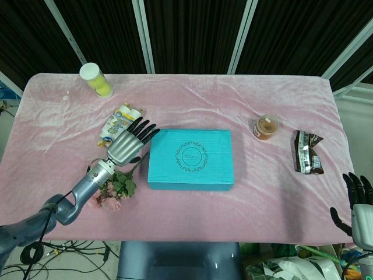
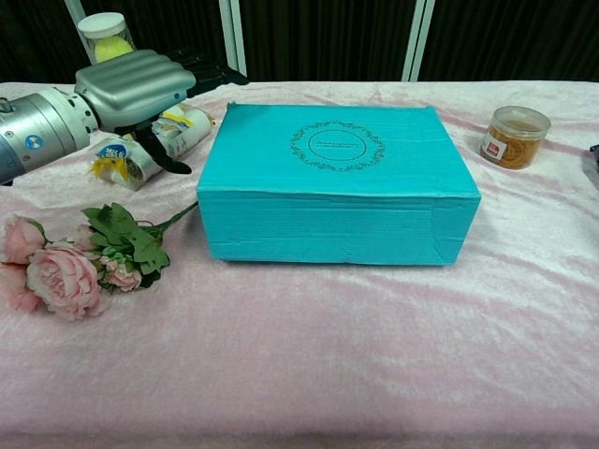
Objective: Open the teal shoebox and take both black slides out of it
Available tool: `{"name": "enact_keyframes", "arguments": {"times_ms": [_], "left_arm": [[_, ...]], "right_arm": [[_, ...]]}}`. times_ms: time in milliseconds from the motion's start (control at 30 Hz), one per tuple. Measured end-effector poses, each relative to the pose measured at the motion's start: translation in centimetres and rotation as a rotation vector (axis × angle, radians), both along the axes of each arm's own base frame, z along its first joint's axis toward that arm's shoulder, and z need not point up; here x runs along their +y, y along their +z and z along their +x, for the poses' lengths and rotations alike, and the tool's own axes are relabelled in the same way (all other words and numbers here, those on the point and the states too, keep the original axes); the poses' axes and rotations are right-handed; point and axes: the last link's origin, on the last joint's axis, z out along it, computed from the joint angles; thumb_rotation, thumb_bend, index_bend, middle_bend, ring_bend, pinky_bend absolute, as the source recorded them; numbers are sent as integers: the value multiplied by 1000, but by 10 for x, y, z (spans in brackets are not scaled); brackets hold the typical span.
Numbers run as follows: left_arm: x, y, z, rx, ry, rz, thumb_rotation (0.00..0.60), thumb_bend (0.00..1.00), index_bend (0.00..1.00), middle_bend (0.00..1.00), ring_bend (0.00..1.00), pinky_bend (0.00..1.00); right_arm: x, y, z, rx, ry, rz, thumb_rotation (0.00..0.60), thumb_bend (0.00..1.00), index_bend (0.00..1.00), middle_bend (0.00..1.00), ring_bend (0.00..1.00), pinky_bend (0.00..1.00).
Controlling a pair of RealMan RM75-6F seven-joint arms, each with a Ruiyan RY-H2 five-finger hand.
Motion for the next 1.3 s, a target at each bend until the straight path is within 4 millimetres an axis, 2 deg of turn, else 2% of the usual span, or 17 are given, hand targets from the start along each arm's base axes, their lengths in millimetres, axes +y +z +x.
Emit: {"name": "enact_keyframes", "arguments": {"times_ms": [367, 467, 600, 700, 833, 967, 1300], "left_arm": [[12, -20, 17, -5, -21, -3, 600, 99, 41, 80, 0, 0], [13, -26, 21, -6, -29, -10, 600, 167, 59, 104, 0, 0], [14, -32, 26, -5, -47, -17, 600, 346, 106, 181, 26, 5], [13, -34, 28, -14, -72, -16, 600, 426, 134, 241, 88, 63], [11, -35, 28, 0, -105, -21, 600, 477, 179, 311, 177, 208], [9, -35, 28, -19, -119, -30, 600, 521, 212, 351, 220, 299], [4, -30, 30, -236, -56, -80, 600, 542, 257, 412, 265, 392]], "right_arm": [[4, 4, -6, -4, -26, -20, 600, 262, 0, 64, 0, 181], [5, 5, -6, -3, -29, -23, 600, 262, 0, 64, 0, 181], [4, 5, -7, -4, -33, -23, 600, 262, 0, 64, 0, 181], [5, 5, -7, -4, -33, -22, 600, 262, 0, 64, 0, 181], [4, 5, -7, -4, -31, -20, 600, 262, 0, 64, 0, 181], [4, 4, -7, -5, -30, -19, 600, 262, 0, 64, 0, 181], [4, 4, -5, -3, -23, -14, 600, 262, 0, 64, 0, 181]]}}
